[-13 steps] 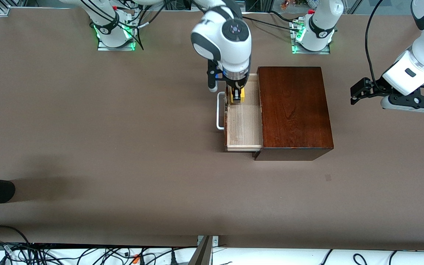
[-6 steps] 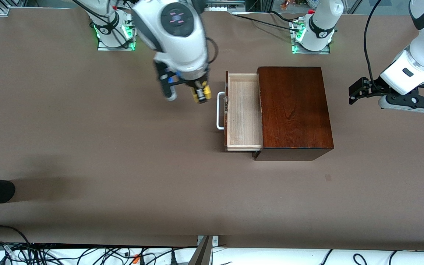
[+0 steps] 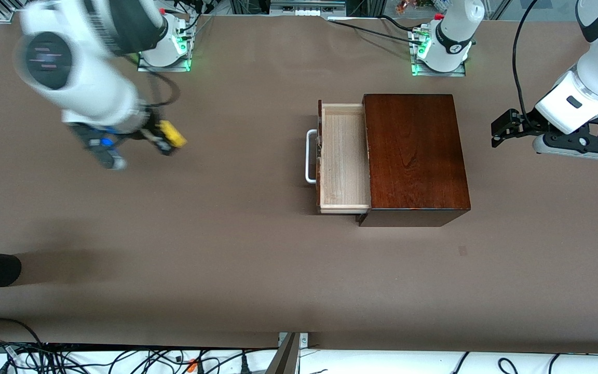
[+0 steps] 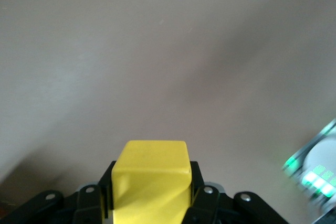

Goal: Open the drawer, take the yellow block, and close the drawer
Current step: 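Lift the yellow cube out with the right gripper, carry it aside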

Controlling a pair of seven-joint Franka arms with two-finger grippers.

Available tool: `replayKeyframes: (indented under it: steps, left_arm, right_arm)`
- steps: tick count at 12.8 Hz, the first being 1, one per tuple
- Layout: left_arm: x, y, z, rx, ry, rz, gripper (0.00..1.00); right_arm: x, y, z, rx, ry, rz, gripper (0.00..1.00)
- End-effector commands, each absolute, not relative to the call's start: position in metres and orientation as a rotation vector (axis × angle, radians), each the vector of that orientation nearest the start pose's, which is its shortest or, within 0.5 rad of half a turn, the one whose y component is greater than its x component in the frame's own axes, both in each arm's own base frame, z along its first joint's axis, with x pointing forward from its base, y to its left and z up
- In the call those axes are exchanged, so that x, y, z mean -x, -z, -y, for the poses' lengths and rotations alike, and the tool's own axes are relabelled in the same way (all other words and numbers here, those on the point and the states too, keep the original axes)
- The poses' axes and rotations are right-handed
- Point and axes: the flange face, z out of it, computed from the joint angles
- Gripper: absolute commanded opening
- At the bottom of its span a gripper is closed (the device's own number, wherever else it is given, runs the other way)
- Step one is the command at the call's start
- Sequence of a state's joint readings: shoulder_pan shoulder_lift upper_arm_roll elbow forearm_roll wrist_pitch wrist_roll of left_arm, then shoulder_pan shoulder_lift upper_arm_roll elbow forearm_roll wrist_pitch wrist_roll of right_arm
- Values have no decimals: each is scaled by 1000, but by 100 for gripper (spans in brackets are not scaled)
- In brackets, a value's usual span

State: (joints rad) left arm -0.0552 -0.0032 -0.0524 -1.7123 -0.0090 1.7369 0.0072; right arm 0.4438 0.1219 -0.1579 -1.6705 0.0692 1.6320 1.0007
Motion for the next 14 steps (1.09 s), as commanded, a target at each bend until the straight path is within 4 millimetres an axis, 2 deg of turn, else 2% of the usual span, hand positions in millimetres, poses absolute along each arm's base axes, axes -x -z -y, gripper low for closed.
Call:
replayKeyframes:
  steps: [1, 3, 4, 6, 8, 10, 13, 14]
  left_arm:
    - [-560, -574, 64, 3133, 56, -174, 100]
    - [-560, -574, 64, 3133, 56, -174, 100]
    - [-560, -574, 64, 3133, 56, -174, 100]
    - [-560, -574, 64, 3133, 56, -177, 100]
    - [-560, -574, 63, 3132, 56, -177, 100]
    - [-560, -574, 64, 3133, 53, -177, 100]
    - [-560, -575, 63, 3133, 56, -174, 100]
    - [-560, -576, 63, 3133, 58, -174, 100]
  right_arm:
    - [-522, -490, -89, 3004, -283, -827, 0]
    - [-525, -462, -11, 3018, -284, -608, 0]
    - [-524, -445, 17, 3022, -260, -537, 0]
    - [-515, -403, 57, 3075, -204, -431, 0]
    - [-507, -369, 90, 3096, -144, -304, 0]
    - [-508, -330, 122, 3159, -141, -148, 0]
    - [-508, -283, 160, 3236, -158, -45, 0]
    - [-509, -271, 165, 3254, -155, -3, 0]
